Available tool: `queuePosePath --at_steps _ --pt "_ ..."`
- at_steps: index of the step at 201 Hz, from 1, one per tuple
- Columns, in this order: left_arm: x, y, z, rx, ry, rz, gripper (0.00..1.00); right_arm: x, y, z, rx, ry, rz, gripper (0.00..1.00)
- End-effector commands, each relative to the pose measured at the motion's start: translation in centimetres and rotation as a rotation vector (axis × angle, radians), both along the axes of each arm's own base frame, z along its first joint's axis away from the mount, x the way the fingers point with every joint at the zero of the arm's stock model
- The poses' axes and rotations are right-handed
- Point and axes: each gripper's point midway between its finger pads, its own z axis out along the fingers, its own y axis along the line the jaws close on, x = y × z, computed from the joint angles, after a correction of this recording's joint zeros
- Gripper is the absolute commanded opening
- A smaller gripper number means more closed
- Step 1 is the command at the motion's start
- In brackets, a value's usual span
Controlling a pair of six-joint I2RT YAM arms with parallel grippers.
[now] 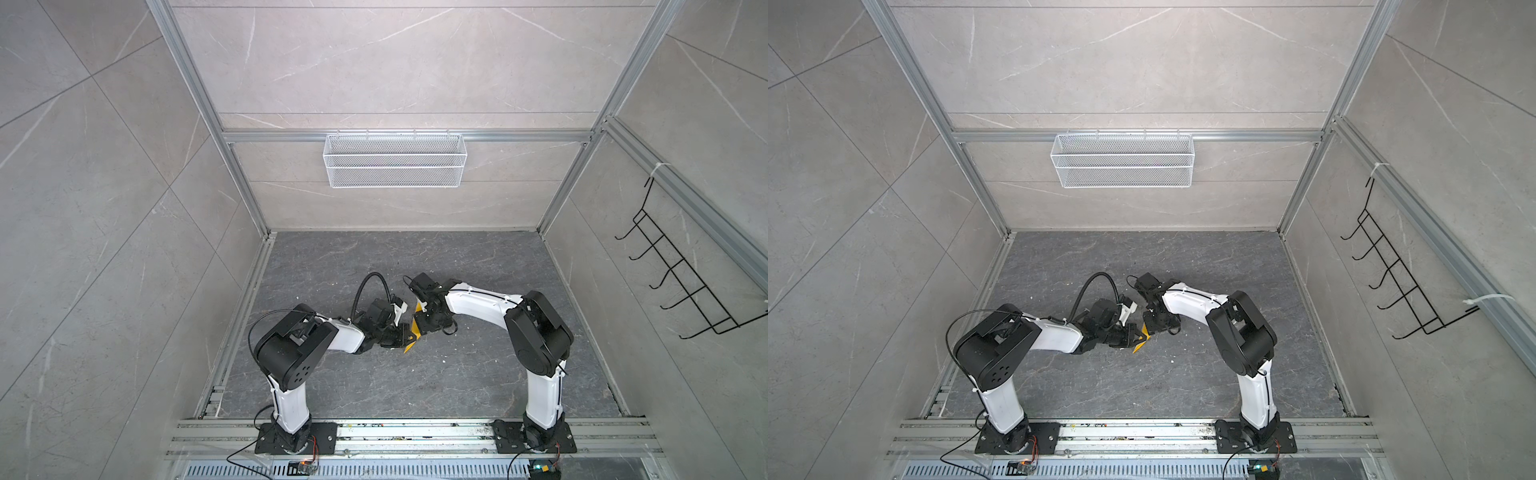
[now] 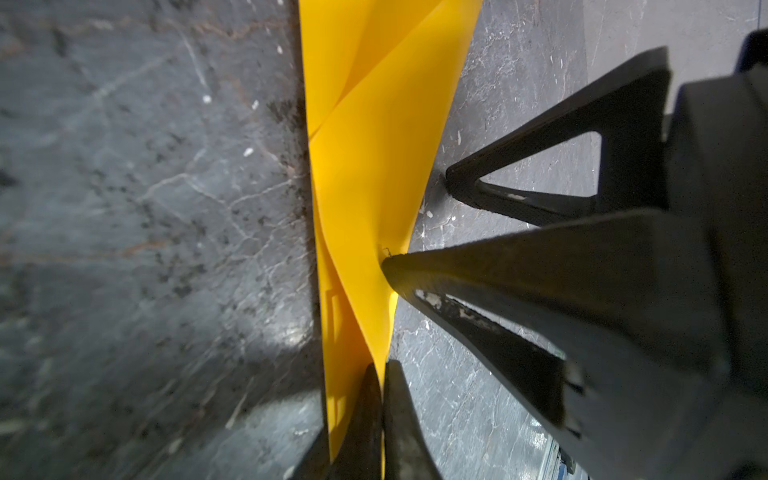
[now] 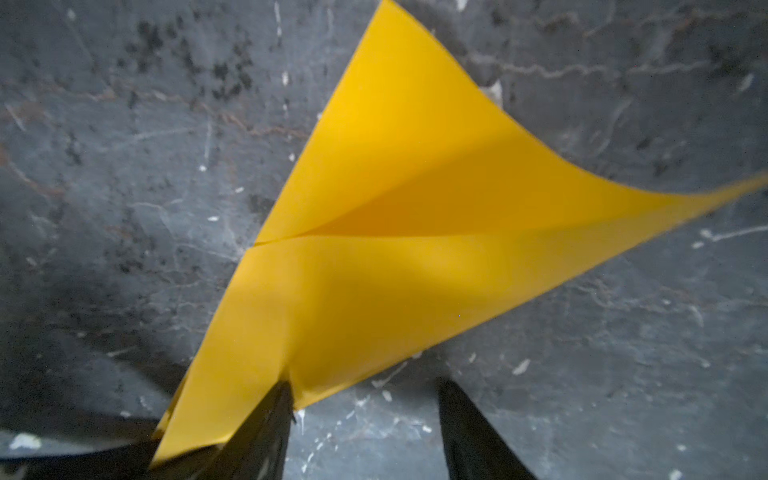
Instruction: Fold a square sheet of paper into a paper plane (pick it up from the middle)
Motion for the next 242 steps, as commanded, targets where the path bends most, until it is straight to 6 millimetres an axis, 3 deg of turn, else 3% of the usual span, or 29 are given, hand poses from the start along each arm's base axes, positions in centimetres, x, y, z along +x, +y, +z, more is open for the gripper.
queuePosePath --at_steps 1,63,106,143,242 --pt "-0.7 3.4 -3.9 0.186 0.073 0.067 0.09 -4.7 -5.4 -6.1 -0.226 0.211 -0.035 0.60" --pt "-0.2 3.5 0.1 0.134 0.048 0.113 0.26 -5.0 -5.7 -6.4 -0.237 0.214 -0.043 0.60" --pt "0.0 3.6 3.8 0.082 0.021 0.152 0.26 -5.0 -5.5 -6.4 -0.227 0.214 -0.051 0.60" --pt "0.6 2.3 6.8 0.000 0.006 0.154 0.17 -5.1 -5.6 -6.6 -0.229 0.220 -0.054 0.60" --pt "0.2 -1.0 5.0 -0.037 0.112 0.096 0.05 -5.3 -5.5 -6.8 -0.227 0.229 -0.060 0.60"
